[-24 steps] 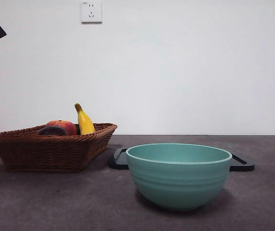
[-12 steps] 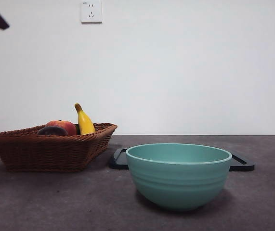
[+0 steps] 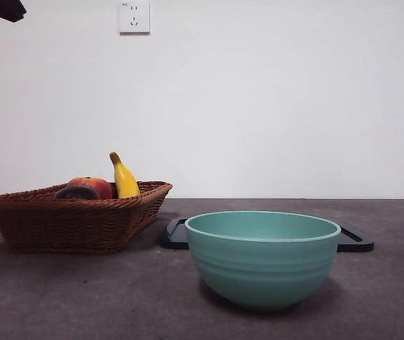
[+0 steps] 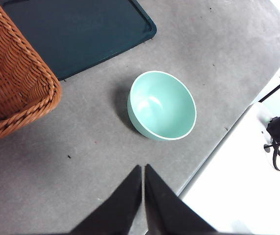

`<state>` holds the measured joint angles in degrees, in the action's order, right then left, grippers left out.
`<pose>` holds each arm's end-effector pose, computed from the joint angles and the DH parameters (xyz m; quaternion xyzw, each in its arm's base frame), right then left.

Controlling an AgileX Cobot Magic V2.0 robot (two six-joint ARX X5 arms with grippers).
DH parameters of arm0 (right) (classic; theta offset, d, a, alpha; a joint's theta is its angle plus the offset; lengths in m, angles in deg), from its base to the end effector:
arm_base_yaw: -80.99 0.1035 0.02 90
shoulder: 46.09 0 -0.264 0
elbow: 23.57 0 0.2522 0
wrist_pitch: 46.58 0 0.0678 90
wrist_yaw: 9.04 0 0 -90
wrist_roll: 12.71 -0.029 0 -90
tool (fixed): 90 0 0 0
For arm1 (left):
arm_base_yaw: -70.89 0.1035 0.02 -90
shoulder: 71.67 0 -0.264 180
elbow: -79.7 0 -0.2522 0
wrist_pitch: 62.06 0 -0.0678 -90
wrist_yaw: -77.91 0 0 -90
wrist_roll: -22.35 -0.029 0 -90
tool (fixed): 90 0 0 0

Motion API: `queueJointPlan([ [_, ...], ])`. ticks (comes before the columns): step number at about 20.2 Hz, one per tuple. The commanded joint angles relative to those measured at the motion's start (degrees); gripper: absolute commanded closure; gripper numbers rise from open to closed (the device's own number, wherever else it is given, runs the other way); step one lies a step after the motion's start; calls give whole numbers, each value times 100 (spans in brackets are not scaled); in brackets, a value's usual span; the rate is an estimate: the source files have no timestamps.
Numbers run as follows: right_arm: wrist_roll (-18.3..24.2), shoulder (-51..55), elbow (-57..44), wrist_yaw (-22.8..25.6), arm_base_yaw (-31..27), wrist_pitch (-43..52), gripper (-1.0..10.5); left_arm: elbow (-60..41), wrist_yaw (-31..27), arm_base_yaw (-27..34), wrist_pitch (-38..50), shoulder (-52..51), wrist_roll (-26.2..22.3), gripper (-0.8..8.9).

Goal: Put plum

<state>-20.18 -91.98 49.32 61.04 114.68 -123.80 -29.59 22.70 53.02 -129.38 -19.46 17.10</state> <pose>0.0958 0.0758 0.3345 0.0019 0.4470 0.3800 0.8098 0.1450 -0.0641 0.3232 -0.0234 0.3898 -0.4222 0.8181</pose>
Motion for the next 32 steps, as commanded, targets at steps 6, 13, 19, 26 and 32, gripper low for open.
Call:
queueJointPlan([
  [6, 63, -42, 92, -15, 33, 42, 940, 109, 35, -26, 94, 42, -72, 806],
  [13, 63, -42, 92, -17, 33, 42, 940, -221, -76, 544, 2444, -822, -629, 807],
  [19, 63, -42, 92, -17, 33, 42, 940, -2277, -1902, 1390, 5519, -2562, -562, 807],
  [26, 63, -42, 92, -17, 33, 42, 940, -3700, -2942, 1626, 5613, -3709, -540, 807],
  [32, 63, -42, 92, -17, 33, 42, 940, -4612, -3215, 1757, 5571, -4426, -378, 807],
])
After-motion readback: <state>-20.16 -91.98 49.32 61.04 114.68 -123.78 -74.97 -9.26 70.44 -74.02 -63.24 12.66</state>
